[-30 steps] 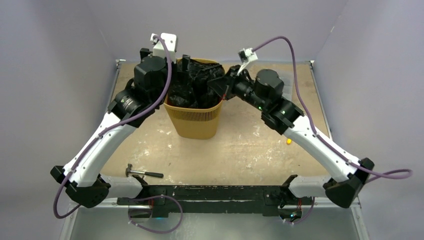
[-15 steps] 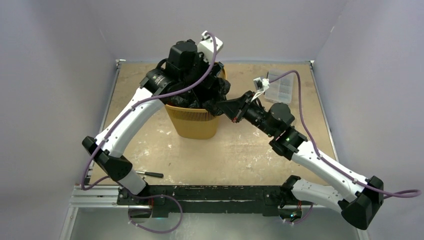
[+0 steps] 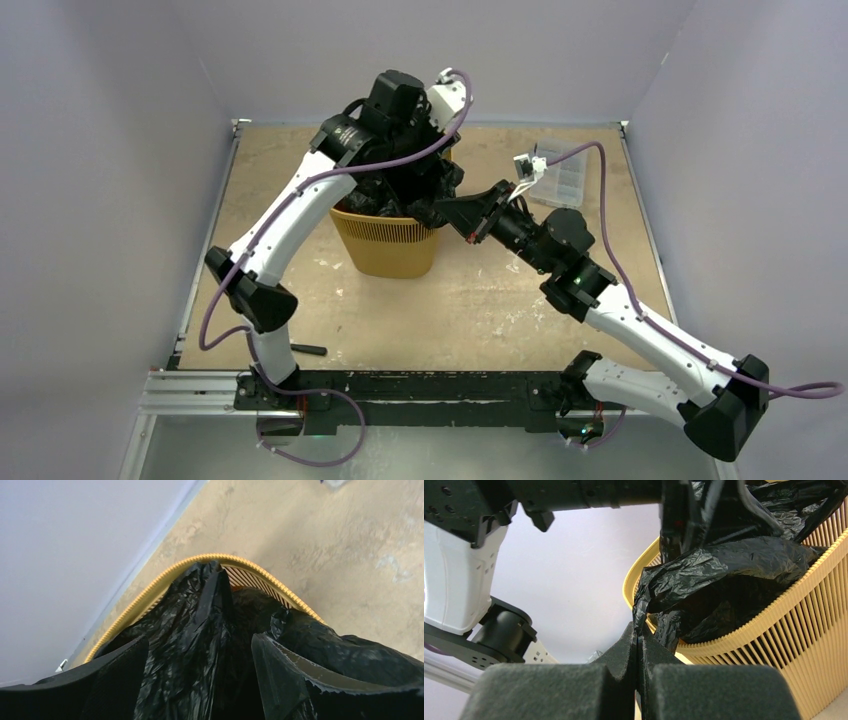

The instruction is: Put the trash bags into the trash bin

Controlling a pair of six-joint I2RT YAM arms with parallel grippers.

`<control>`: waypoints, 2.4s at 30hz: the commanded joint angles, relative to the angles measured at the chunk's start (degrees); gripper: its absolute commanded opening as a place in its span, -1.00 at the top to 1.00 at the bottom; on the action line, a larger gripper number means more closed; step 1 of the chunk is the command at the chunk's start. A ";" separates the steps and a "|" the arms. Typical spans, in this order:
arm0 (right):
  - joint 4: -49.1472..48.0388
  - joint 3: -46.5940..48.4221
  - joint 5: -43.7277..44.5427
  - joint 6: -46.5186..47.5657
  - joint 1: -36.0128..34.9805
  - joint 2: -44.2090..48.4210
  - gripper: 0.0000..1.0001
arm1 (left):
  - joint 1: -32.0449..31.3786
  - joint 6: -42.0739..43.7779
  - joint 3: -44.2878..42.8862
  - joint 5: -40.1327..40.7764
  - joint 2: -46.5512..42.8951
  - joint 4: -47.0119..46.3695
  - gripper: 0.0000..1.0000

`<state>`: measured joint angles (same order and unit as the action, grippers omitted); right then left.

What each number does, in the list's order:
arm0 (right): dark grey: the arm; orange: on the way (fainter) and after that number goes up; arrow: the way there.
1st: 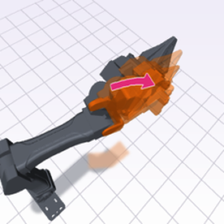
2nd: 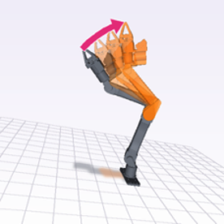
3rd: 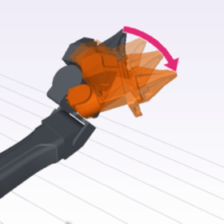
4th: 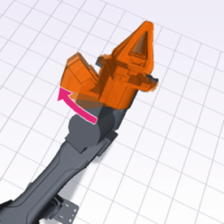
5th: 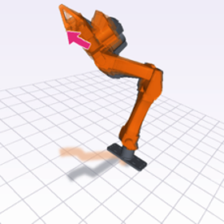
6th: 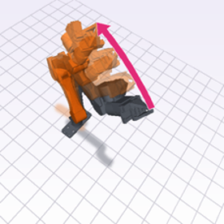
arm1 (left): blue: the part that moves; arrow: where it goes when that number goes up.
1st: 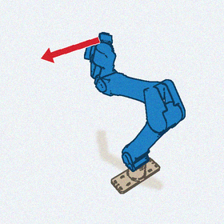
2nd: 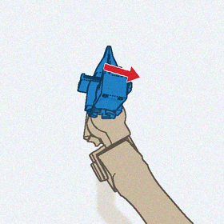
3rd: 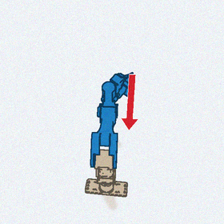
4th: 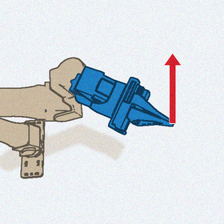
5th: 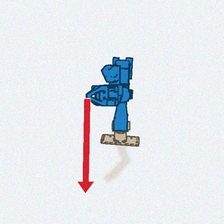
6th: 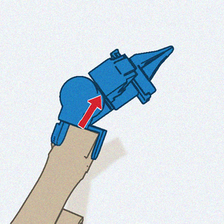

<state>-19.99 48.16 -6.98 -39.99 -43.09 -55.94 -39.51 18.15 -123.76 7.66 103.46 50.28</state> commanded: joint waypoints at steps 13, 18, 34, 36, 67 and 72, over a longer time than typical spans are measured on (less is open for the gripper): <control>1.36 1.31 3.61 -0.42 -0.04 -0.92 0.99 | 0.22 -1.84 -0.48 12.65 0.20 -0.71 1.00; 3.63 2.66 7.23 -0.58 -0.06 -1.04 0.99 | 2.33 -9.62 12.44 17.56 -11.18 -16.65 1.00; 9.58 4.18 18.21 3.72 1.17 2.52 0.93 | 12.61 -39.40 50.74 28.38 -44.52 -32.23 1.00; 12.28 4.24 20.08 3.12 1.21 2.66 0.93 | 12.61 -41.66 53.70 29.85 -47.32 -31.77 1.00; 13.03 -0.05 7.10 5.72 1.21 2.83 0.52 | 12.61 -50.70 68.77 24.44 -55.84 -27.13 0.22; 16.42 3.14 10.01 6.49 1.25 -0.90 0.49 | 12.61 -47.31 68.43 17.06 -52.44 -31.32 0.01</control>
<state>-5.87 47.22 0.54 -34.96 -42.00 -54.81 -27.00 -31.68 -54.46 31.77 48.64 24.14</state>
